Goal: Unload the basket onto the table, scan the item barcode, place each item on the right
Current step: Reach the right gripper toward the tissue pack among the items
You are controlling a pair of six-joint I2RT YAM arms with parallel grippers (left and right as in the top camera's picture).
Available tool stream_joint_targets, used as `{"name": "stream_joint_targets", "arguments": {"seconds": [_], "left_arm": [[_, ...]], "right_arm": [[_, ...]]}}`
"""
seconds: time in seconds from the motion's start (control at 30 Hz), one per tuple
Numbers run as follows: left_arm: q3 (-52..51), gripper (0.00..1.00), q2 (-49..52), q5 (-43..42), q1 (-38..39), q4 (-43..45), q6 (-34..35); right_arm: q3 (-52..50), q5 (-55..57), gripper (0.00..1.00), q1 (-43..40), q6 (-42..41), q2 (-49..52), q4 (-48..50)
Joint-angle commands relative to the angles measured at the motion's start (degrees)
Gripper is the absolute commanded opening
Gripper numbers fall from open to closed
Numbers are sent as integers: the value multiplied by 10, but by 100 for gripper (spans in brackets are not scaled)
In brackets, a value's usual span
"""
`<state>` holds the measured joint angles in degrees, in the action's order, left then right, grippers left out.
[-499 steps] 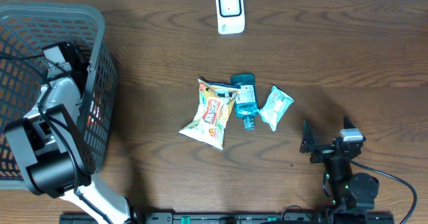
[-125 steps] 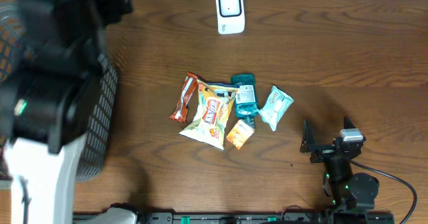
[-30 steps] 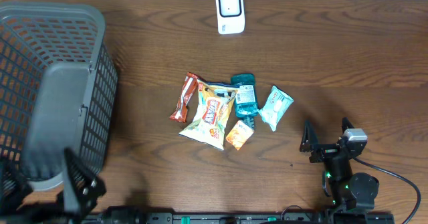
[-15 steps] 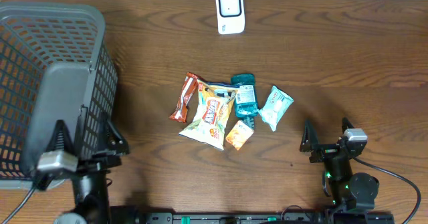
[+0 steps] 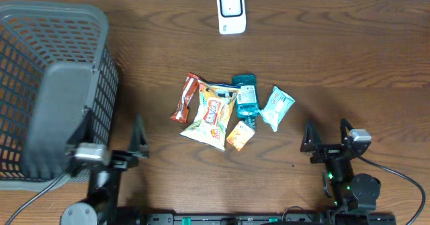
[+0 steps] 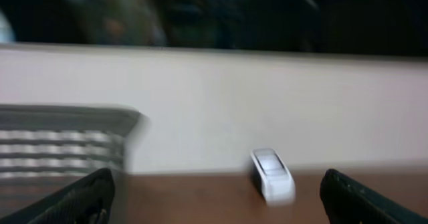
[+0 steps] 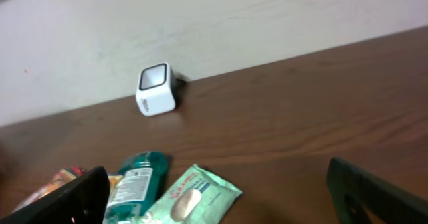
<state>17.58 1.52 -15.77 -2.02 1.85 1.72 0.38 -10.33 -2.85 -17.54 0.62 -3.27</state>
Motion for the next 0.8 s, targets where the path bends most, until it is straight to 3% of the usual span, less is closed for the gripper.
{"name": "stream_joint_targets", "arguments": {"seconds": [0.0, 0.37, 0.5, 0.6, 0.7, 0.77], "left_arm": [[-23, 98, 6, -118, 1, 13, -79], [-24, 98, 71, -92, 1, -27, -79], [-24, 98, 127, -14, 1, -30, -63], [-24, 98, 154, 107, 1, -24, -9], [-24, 98, 165, 222, 1, -24, 54], [-24, 98, 167, 256, 1, -24, 68]], "right_arm": [[-1, -2, 99, 3, -42, -2, -2], [-1, -65, 99, 3, -44, -2, 3], [-1, -177, 99, 3, -53, -2, 7], [-1, -235, 99, 3, -51, 4, 6], [-1, -241, 99, 3, -51, 21, 5], [-1, -239, 99, 3, -50, 38, 5]]}}
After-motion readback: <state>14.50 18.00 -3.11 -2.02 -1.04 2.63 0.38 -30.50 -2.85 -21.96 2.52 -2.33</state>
